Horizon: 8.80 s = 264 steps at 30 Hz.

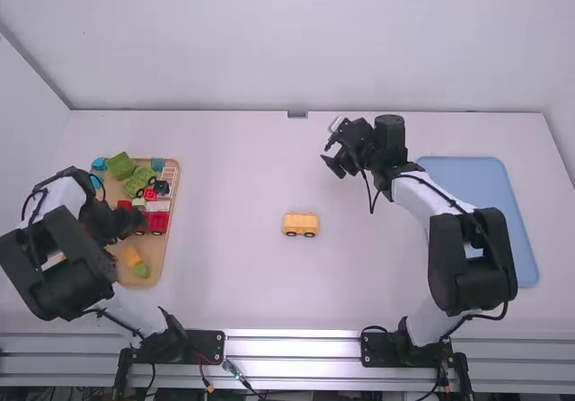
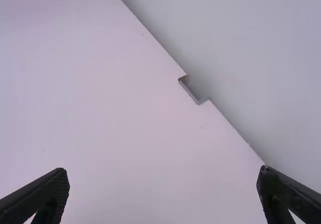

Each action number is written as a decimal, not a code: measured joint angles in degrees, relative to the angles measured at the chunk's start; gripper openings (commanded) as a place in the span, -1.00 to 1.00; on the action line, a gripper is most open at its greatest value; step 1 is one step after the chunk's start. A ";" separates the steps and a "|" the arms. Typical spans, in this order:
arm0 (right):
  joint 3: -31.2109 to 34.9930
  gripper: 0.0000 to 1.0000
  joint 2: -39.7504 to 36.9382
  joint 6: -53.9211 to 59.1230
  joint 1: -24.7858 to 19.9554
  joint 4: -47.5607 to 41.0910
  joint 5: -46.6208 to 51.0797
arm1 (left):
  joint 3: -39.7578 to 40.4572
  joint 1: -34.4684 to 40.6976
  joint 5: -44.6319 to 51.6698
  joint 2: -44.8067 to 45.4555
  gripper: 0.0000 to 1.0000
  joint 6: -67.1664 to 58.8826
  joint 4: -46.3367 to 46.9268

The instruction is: Assemble lego blocks to make yellow taxi

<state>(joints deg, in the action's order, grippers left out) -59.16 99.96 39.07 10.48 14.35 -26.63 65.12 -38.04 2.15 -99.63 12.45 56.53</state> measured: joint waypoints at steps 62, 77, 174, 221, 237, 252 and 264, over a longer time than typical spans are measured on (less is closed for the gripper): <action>0.00 0.98 0.00 1.55 0.00 1.77 0.02 | -8.76 1.88 -6.95 5.27 -0.92 2.84 -13.33; 0.00 0.98 0.00 -0.02 0.00 0.76 0.04 | -0.44 33.57 2.10 10.62 -0.97 -15.56 -15.74; 0.15 0.98 -12.13 -2.62 -0.94 -23.61 -0.04 | -6.86 36.96 53.46 -15.63 0.98 -105.13 -36.85; 0.15 0.98 -12.13 -2.60 1.36 -23.63 -0.02 | -2.19 34.99 55.25 -23.04 -0.37 -115.34 -31.10; 0.15 0.98 -12.13 -2.62 1.33 -23.61 -0.04 | -2.95 35.65 55.98 -23.06 -0.40 -115.56 -31.87; 0.15 0.98 -12.13 -2.69 1.36 -23.37 -0.09 | -3.50 35.74 57.42 -23.04 -0.46 -115.58 -26.01; 0.13 0.97 -6.43 5.81 1.33 -25.00 -10.38 | 2.86 38.16 58.38 -15.63 -0.70 -116.72 -14.21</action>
<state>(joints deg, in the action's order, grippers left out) -59.02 93.54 44.88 11.81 -10.66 -37.01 67.99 0.12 60.53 -115.26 -104.27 42.33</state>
